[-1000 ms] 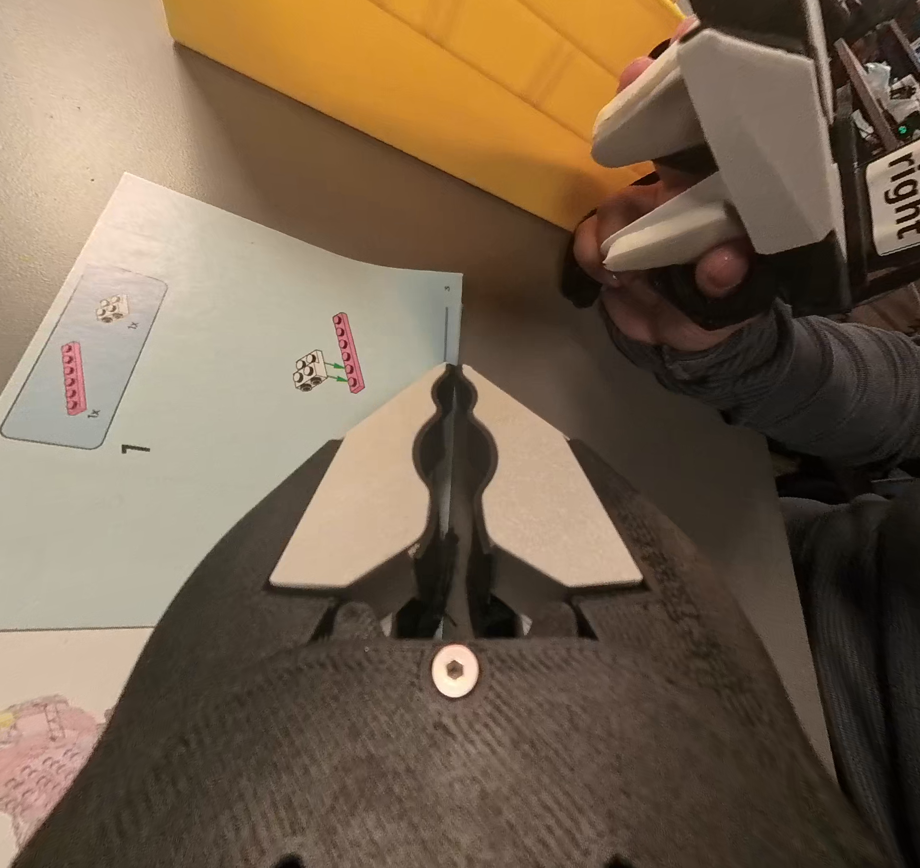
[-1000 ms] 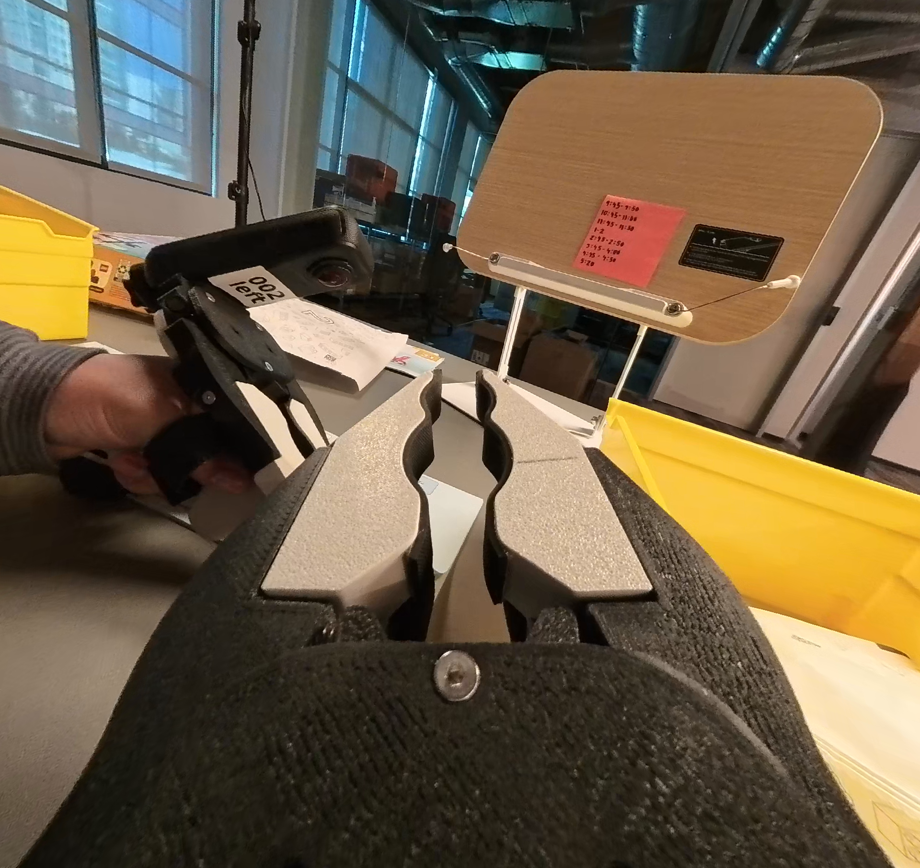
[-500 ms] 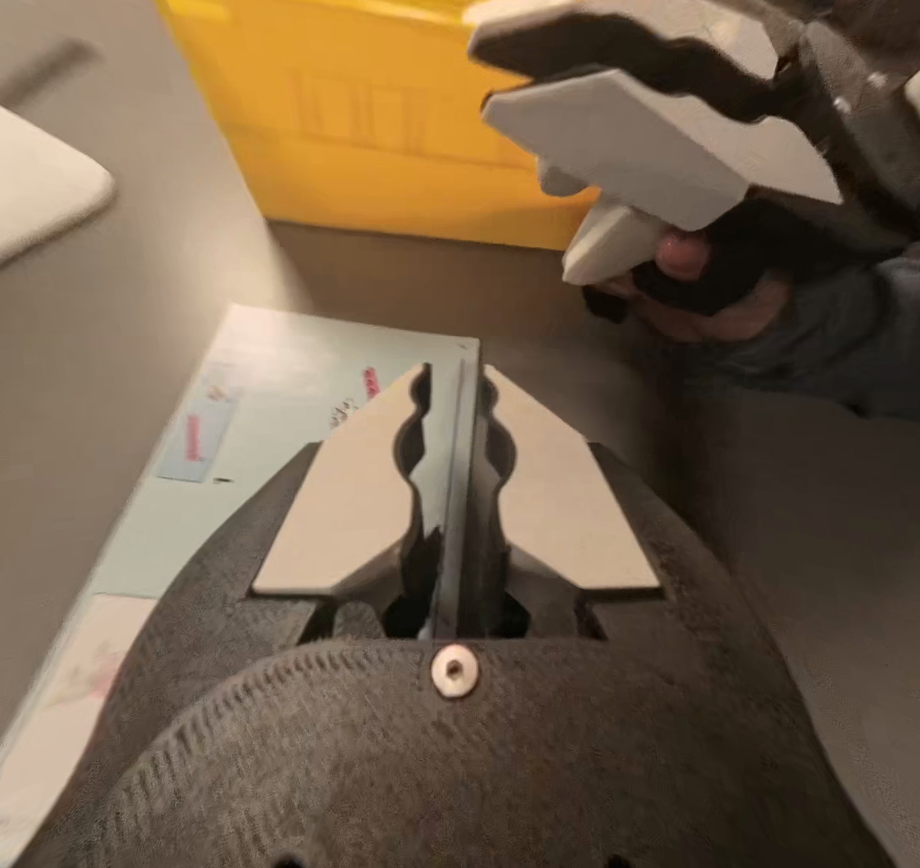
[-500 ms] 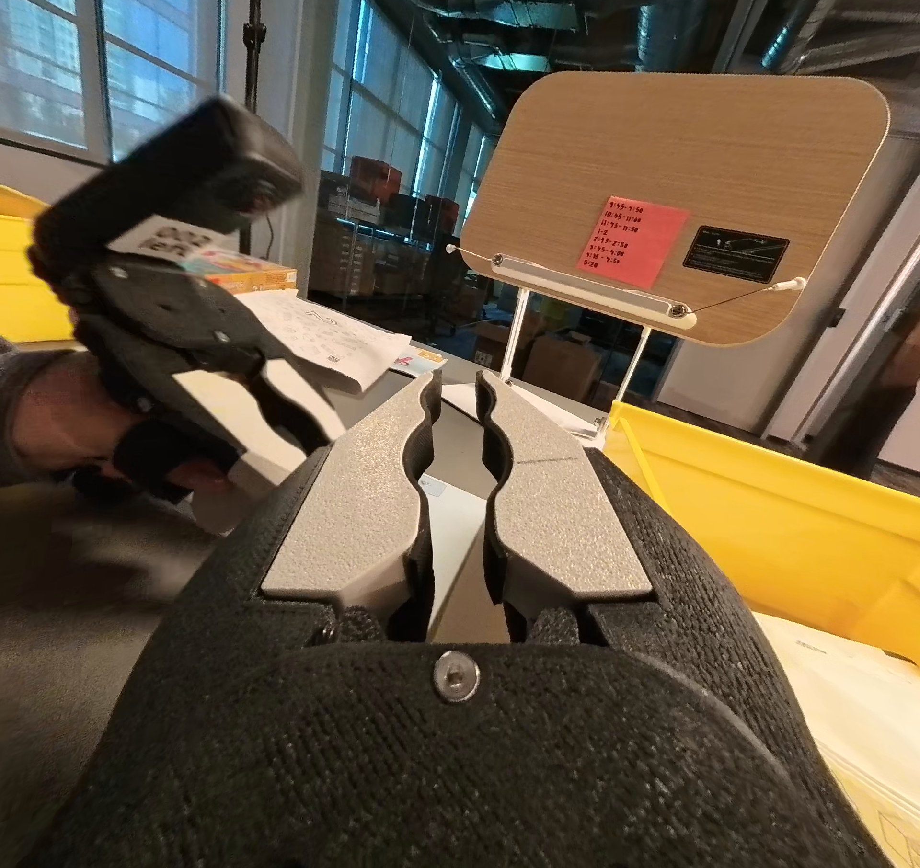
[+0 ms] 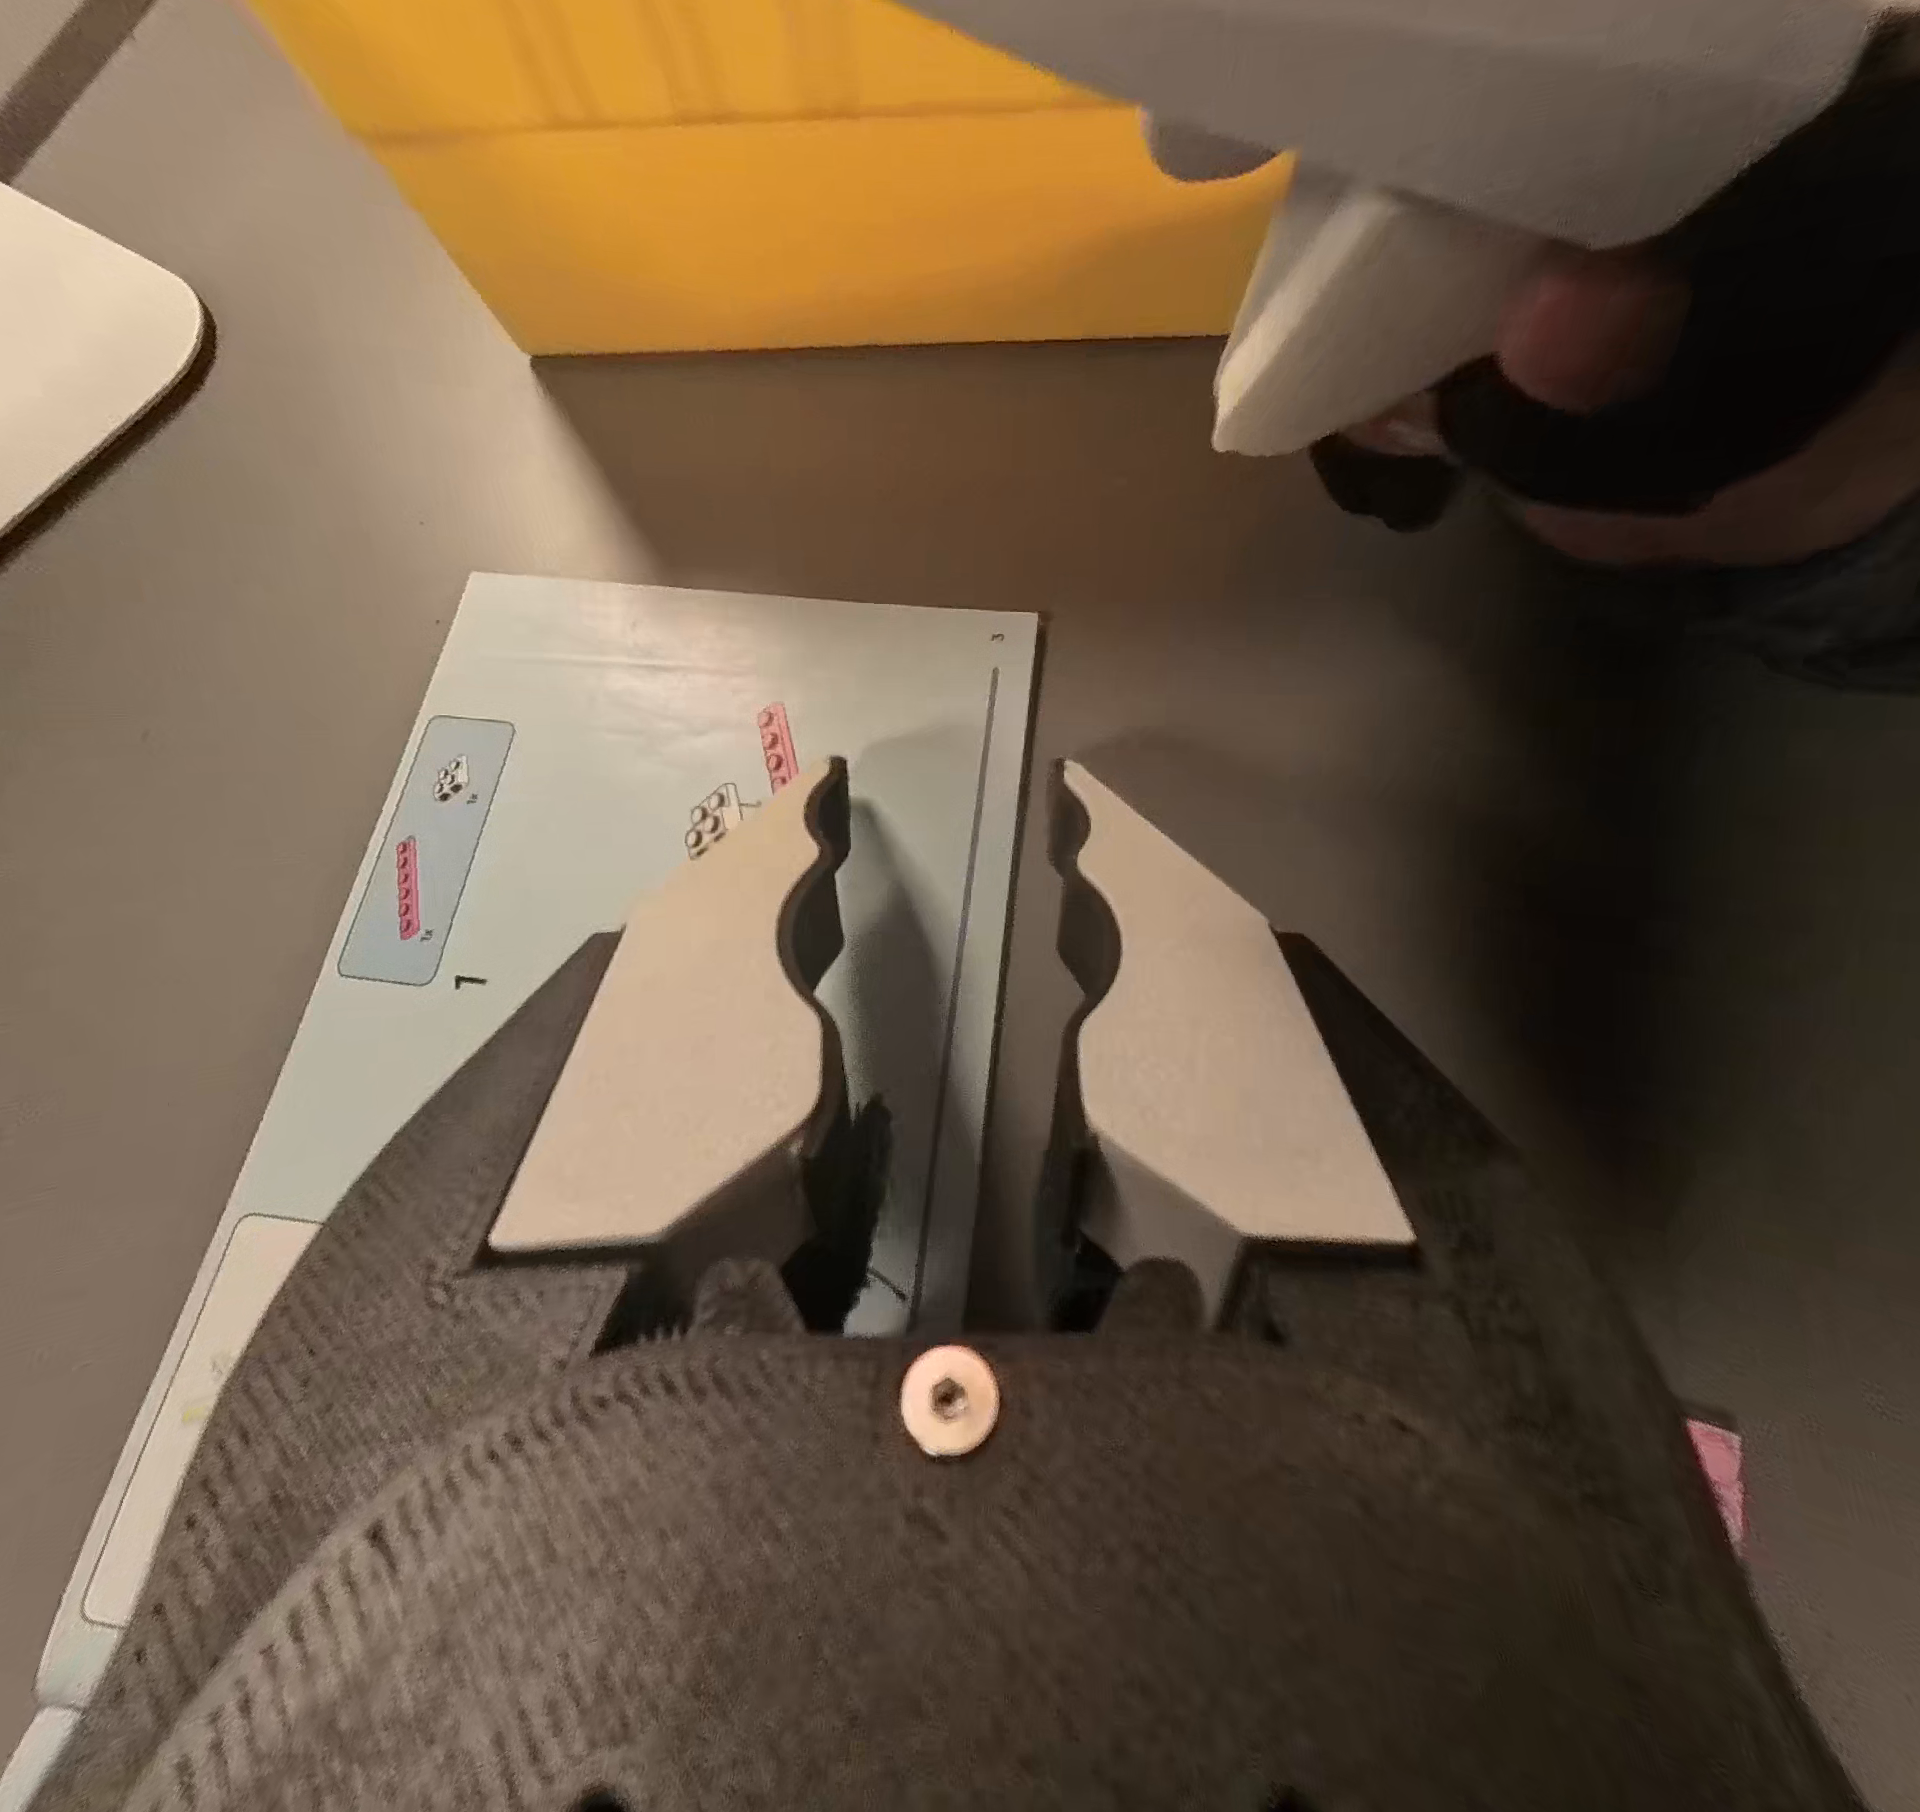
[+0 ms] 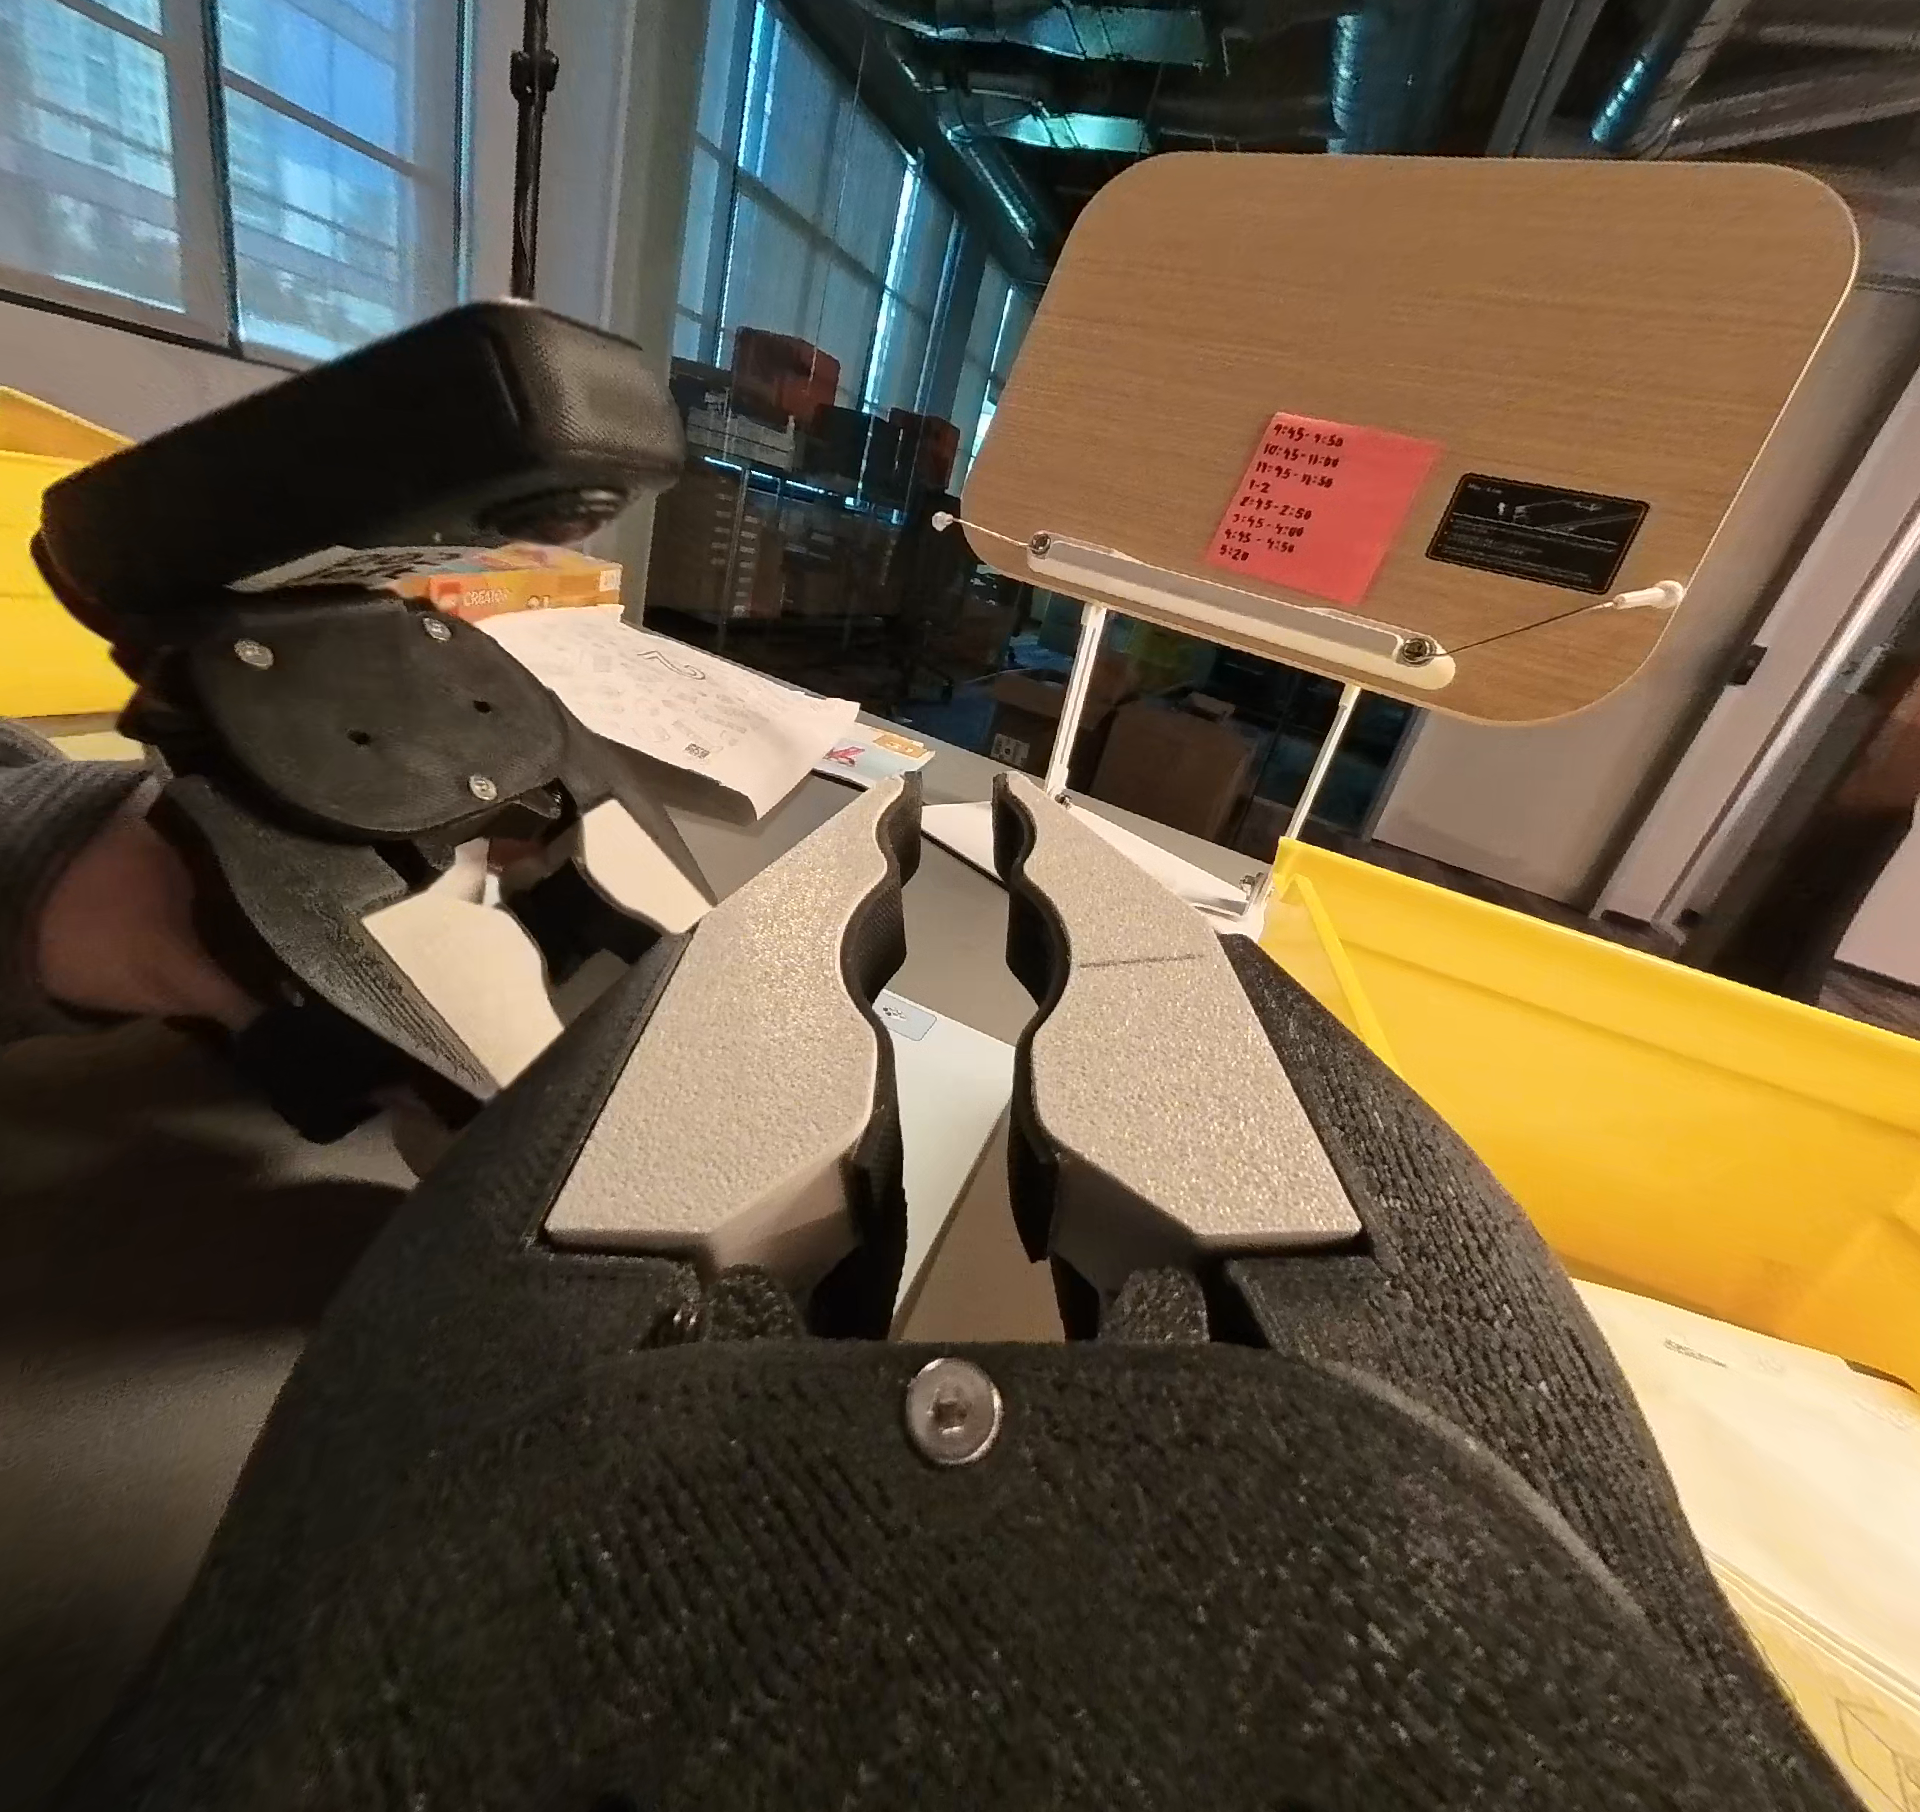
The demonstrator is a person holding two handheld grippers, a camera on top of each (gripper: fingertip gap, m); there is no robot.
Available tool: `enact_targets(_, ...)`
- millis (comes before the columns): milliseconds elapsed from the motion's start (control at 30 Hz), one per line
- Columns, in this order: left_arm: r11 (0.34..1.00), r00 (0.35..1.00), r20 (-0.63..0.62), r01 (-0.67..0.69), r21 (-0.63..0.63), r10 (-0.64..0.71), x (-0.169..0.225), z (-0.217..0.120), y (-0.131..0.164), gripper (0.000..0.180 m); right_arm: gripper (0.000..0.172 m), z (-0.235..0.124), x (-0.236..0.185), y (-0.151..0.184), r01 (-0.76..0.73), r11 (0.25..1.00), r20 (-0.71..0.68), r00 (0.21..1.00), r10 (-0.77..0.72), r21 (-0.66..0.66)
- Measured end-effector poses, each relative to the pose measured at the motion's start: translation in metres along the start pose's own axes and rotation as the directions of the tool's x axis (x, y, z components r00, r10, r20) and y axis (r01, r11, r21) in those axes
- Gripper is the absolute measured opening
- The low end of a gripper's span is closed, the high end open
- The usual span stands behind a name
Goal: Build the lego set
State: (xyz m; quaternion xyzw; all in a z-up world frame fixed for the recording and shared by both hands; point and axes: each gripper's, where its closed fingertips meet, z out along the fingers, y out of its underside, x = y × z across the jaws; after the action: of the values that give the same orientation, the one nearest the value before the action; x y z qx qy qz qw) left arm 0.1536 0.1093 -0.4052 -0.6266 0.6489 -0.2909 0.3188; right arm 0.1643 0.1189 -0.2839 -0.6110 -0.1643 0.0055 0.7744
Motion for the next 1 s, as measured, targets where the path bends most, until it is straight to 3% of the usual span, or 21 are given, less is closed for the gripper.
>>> enact_targets(167, 0.999, 0.999, 0.013, -0.041, -0.020, 0.041, 0.0021, 0.0021, 0.0026, 0.034, 0.012, 0.0001, 0.0000, 0.0000, -0.002, 1.000, 0.000, 1.000, 0.002, 0.000)
enact_targets(467, 1.000, 1.000, -0.014, 0.007, -0.023, -0.007, 0.0012, 0.0023, 0.0032, 0.025, 0.012, 0.0000, 0.0003, 0.0000, -0.004, 1.000, 0.001, 1.000, 0.004, 0.002)
enact_targets(667, 1.000, 0.999, -0.026, 0.025, -0.011, -0.025, 0.0013, 0.0011, 0.0019, 0.007, 0.011, -0.0004, 0.0002, -0.0002, -0.006, 1.000, 0.003, 1.000, 0.006, 0.002)
enact_targets(1000, 0.996, 0.995, -0.058, 0.085, 0.017, -0.084, -0.0005, -0.0021, -0.0015, 0.004, 0.010, -0.0007, 0.0003, 0.0000, -0.004, 1.000, 0.003, 1.000, 0.003, 0.001)
